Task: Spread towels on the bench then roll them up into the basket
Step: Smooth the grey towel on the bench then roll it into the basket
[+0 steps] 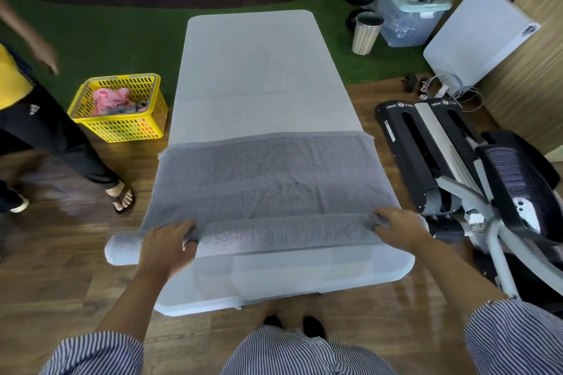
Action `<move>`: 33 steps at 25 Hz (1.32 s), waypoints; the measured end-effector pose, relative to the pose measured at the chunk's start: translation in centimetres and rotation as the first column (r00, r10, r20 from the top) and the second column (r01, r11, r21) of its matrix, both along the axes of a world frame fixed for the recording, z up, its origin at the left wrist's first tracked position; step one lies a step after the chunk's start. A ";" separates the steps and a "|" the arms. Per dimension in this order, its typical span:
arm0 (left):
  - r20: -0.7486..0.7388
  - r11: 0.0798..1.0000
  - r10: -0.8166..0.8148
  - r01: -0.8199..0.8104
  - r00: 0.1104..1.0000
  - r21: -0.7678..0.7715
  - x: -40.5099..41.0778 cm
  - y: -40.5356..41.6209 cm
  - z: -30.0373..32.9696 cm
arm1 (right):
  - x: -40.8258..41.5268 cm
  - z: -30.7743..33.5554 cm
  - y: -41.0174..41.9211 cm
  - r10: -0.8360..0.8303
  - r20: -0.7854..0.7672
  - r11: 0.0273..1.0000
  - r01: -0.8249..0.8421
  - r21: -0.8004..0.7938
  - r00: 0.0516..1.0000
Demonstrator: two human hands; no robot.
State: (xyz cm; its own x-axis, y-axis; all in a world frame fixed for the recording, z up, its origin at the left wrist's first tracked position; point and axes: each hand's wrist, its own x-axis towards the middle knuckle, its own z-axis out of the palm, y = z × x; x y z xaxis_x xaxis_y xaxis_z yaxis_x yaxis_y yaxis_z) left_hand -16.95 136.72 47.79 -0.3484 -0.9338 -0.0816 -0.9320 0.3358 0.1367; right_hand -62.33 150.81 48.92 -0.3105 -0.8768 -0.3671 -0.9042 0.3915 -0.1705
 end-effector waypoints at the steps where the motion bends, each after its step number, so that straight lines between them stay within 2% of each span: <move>1: -0.023 0.999 -0.020 0.019 1.000 -0.045 0.2 -0.2 -0.3 | 0.0 -0.2 -0.1 0.012 0.006 0.999 -0.012 -0.044 1.000; 3: -0.055 0.991 -0.047 0.040 0.997 -0.129 0.2 -0.2 -0.9 | 0.2 -0.9 -0.5 0.015 0.038 0.982 -0.008 -0.187 0.999; 5: -0.076 0.992 -0.044 0.035 0.996 -0.120 0.1 0.0 -1.3 | 0.5 -1.3 -0.6 -0.004 0.068 0.973 0.020 -0.228 0.998; 7: -0.084 0.997 -0.024 0.018 0.996 -0.069 -0.1 0.1 -1.4 | 0.8 -1.6 -0.3 -0.016 0.108 0.984 0.035 -0.173 0.994; 10: -0.017 1.000 -0.024 0.024 1.000 0.010 -0.1 0.1 -1.4 | 0.9 -1.6 -0.1 0.042 0.061 0.995 -0.036 -0.089 0.997; 14: 0.007 1.000 -0.018 0.018 1.000 -0.023 -0.8 0.7 -0.3 | 1.2 -0.7 -0.3 0.004 0.008 0.996 -0.003 -0.089 1.000; 18: -0.020 0.999 -0.005 0.004 1.000 -0.050 -0.7 0.1 0.0 | 1.0 0.3 -0.6 -0.006 -0.014 1.000 0.006 0.003 1.000; 19: -0.038 0.997 -0.025 0.022 0.999 -0.078 -0.6 -0.2 -0.2 | 0.8 0.4 -0.9 -0.003 -0.028 1.000 0.003 -0.019 1.000; 21: -0.059 0.990 -0.050 0.041 0.997 -0.134 -0.5 -0.5 -0.8 | 0.7 -0.1 -1.5 -0.017 -0.035 0.987 0.011 -0.158 0.999; 23: -0.071 0.991 -0.036 0.027 0.997 -0.134 -0.8 -0.5 -1.4 | 1.0 -0.7 -1.8 -0.043 0.021 0.967 0.047 -0.250 0.999; 26: -0.048 0.997 -0.002 -0.002 0.999 -0.071 -1.1 -0.3 -2.0 | 1.0 -1.1 -1.4 -0.009 0.101 0.985 0.027 -0.171 0.995; 29: 0.016 1.000 -0.006 0.007 1.000 -0.013 -1.2 -0.1 -1.9 | 0.4 -1.5 -1.0 0.063 0.053 0.996 -0.060 -0.069 0.997; 33: 0.071 0.998 -0.010 0.014 0.997 -0.057 -1.3 0.8 -0.8 | 0.2 -0.9 -1.6 -0.005 0.092 1.000 0.007 -0.024 0.996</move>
State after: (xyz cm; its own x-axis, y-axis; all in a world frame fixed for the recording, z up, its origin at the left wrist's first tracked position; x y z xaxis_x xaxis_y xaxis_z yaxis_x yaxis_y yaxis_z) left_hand -18.23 137.47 46.96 -0.3547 -0.9335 -0.0525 -0.9345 0.3522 0.0511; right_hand -62.17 149.17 48.00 -0.2820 -0.8841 -0.3727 -0.8820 0.3918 -0.2620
